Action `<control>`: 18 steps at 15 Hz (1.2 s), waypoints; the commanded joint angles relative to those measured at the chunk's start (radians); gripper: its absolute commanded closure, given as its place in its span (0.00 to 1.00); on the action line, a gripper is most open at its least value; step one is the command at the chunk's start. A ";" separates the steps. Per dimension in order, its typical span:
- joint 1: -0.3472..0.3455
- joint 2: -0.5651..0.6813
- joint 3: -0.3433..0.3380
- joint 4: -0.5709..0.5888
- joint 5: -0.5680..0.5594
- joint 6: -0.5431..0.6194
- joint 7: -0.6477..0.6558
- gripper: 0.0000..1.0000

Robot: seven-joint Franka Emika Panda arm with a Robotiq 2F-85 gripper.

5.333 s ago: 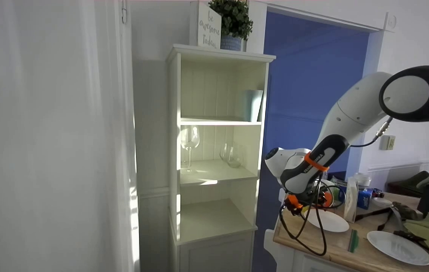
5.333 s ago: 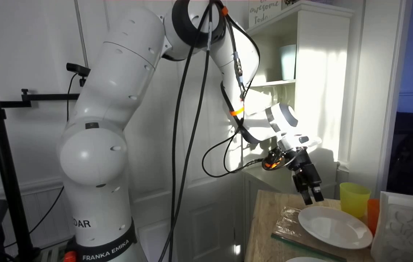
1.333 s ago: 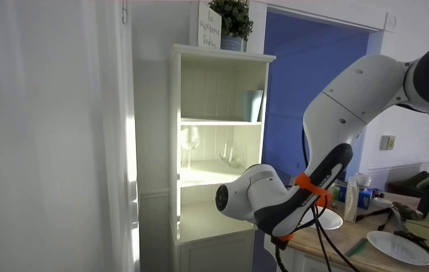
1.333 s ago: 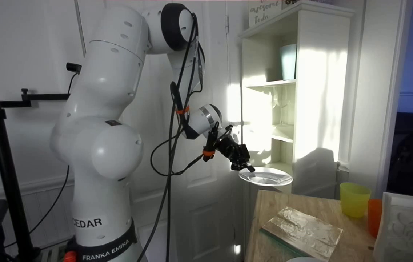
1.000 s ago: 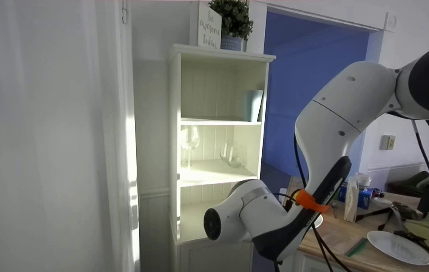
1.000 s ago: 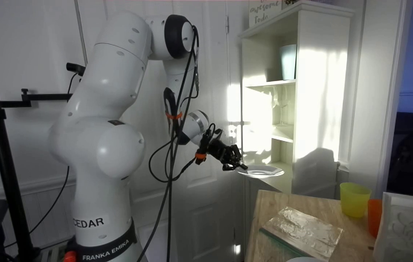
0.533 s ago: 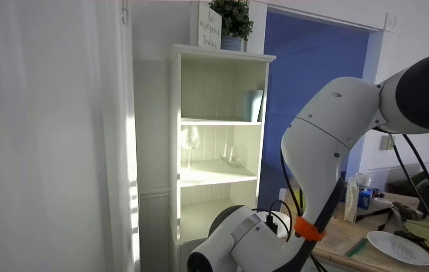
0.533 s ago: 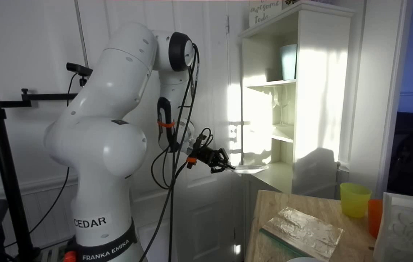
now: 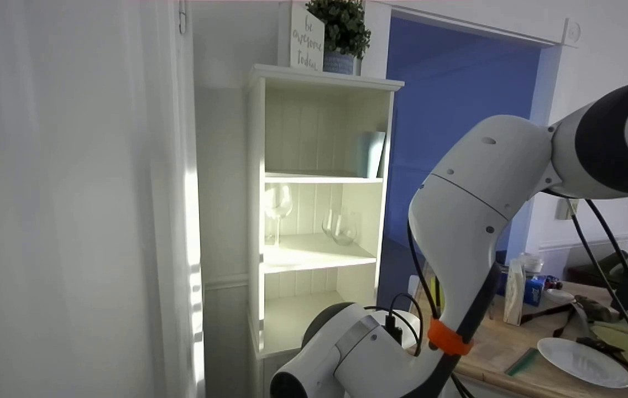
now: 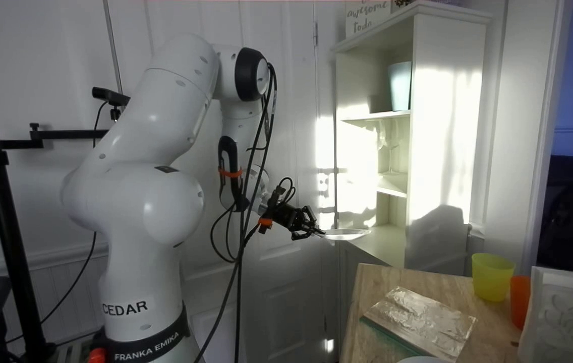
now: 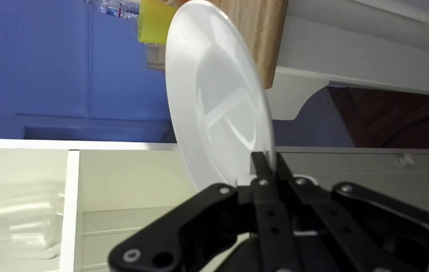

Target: Move the plate on the left to the cupboard bottom shelf

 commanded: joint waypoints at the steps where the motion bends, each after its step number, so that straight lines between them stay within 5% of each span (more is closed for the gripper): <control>1: -0.008 0.003 0.010 0.002 -0.003 -0.005 0.000 0.96; 6: 0.022 0.104 0.014 0.144 -0.196 0.089 -0.207 0.99; 11: -0.034 0.130 -0.016 0.179 -0.420 0.320 -0.343 0.99; 18: -0.207 0.099 -0.053 0.138 -0.827 0.657 -0.214 0.99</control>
